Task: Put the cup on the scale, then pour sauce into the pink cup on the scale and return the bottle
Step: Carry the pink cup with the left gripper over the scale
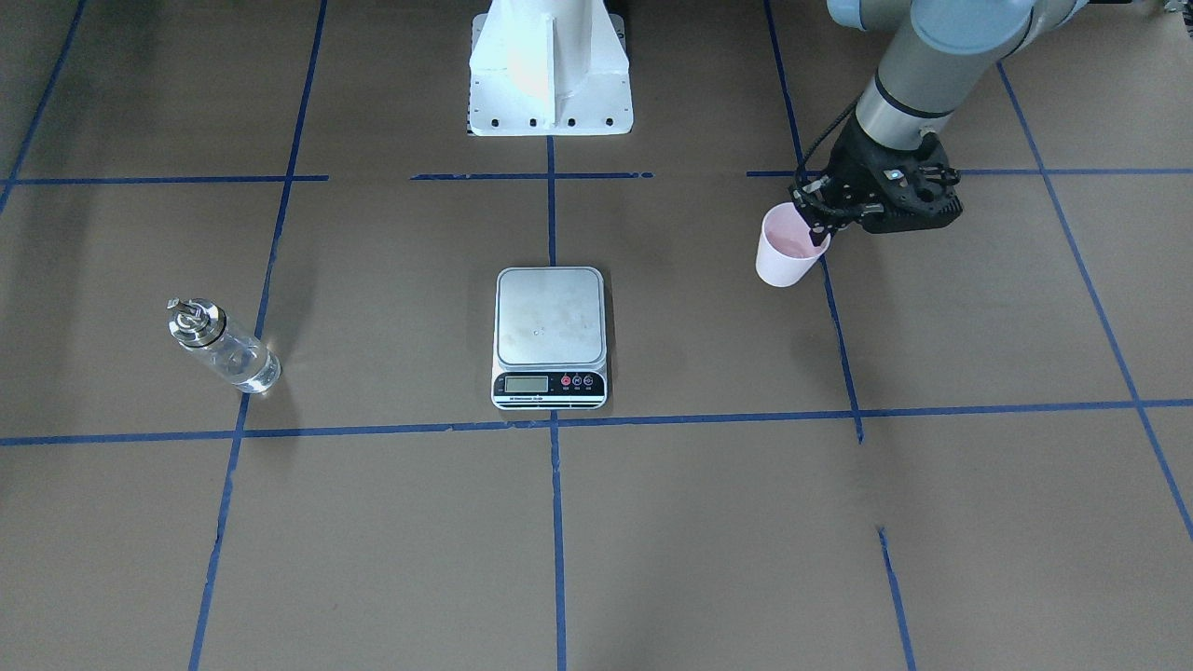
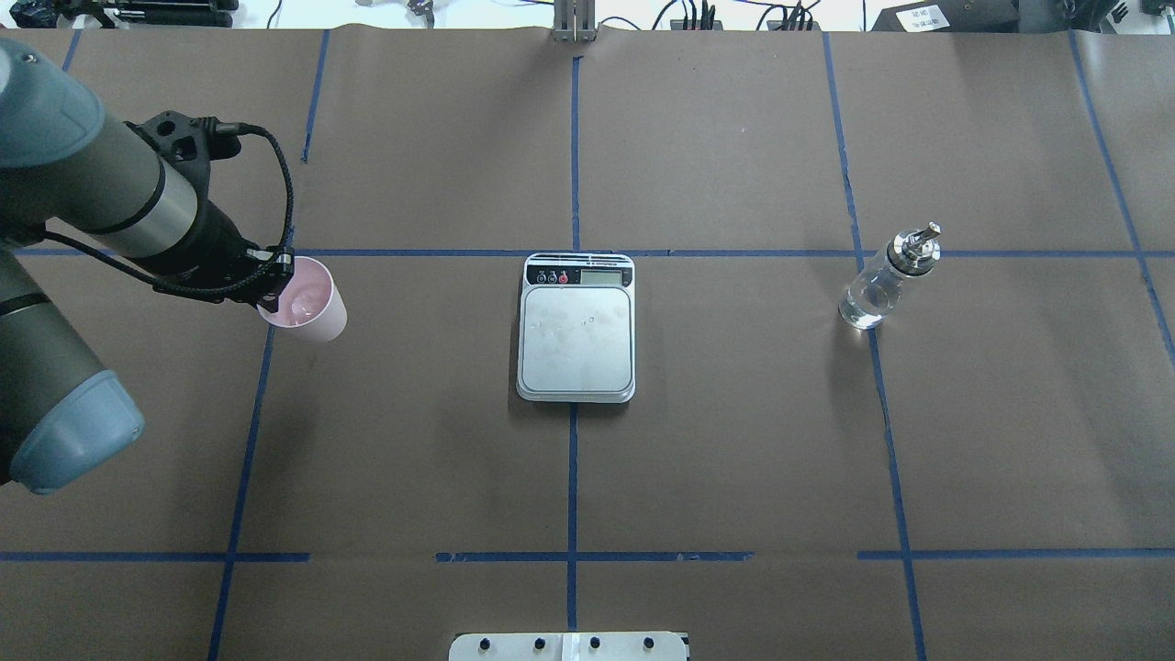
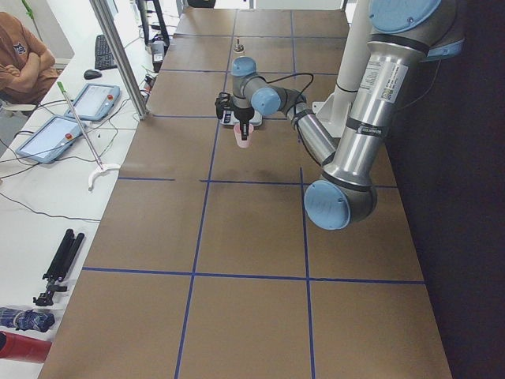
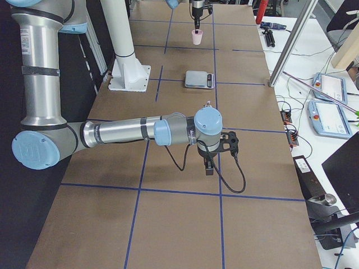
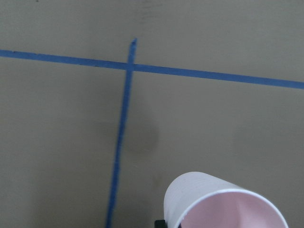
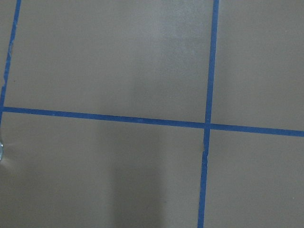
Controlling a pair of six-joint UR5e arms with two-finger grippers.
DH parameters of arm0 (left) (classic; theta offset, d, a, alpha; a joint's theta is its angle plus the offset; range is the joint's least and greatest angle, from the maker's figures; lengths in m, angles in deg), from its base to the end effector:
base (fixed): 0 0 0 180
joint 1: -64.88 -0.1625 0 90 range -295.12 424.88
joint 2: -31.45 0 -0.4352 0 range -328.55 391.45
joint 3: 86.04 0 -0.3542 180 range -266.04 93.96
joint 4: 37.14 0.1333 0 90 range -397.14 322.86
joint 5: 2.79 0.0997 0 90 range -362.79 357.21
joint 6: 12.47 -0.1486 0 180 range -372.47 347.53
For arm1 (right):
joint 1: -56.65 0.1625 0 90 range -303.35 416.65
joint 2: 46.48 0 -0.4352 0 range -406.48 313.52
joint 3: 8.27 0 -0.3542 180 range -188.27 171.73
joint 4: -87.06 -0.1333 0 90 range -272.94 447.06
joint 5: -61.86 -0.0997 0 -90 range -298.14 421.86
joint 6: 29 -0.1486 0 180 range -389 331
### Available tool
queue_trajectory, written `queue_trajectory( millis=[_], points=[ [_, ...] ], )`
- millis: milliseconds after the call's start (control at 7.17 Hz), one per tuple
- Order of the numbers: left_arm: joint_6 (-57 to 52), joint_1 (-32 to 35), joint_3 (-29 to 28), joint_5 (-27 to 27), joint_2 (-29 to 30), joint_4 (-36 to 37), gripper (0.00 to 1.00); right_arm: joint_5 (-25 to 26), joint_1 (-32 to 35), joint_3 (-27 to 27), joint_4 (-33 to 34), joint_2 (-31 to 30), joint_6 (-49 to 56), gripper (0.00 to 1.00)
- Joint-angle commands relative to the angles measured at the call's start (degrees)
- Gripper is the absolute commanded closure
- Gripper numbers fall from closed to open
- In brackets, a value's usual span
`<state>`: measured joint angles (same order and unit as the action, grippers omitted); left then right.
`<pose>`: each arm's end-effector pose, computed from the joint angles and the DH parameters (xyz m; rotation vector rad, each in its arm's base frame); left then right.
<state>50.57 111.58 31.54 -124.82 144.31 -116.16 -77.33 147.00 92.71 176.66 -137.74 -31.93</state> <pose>0.3387 -0.4389 0.3243 -0.0276 0.8574 -0.1307 0.0236 -0.4546 0.6159 0.1463 -0.8595 -0.0222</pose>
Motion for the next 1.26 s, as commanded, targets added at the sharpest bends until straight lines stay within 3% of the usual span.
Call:
queue_trajectory(
  millis=[0,140,419,698,977,1116],
  points=[
    [8.5,-0.5,-2.0,-3.3,10.2,4.7,1.0,1.7,-0.3,0.0,0.4,0.2,-7.1,0.0],
    [12.7,-0.6,-5.5,-5.3,14.9,4.4,1.0,2.5,-0.6,0.7,-0.1,0.3,-14.7,0.0],
    [19.9,-4.4,-14.7,-5.3,24.0,2.1,1.0,2.3,-0.9,0.7,-0.4,0.1,-14.7,0.0],
    [27.2,-7.2,-21.7,-3.2,24.5,-9.9,1.0,2.5,-0.9,0.1,-4.9,-1.1,-14.9,0.0],
    [28.9,-11.4,-25.5,4.2,25.1,-12.9,1.0,2.0,-0.9,0.2,-5.7,-1.2,-15.6,0.0],
    [28.9,-12.1,-26.3,5.2,25.2,-12.8,1.0,2.0,-1.0,0.2,-5.7,-1.1,-15.5,0.0]
  ],
)
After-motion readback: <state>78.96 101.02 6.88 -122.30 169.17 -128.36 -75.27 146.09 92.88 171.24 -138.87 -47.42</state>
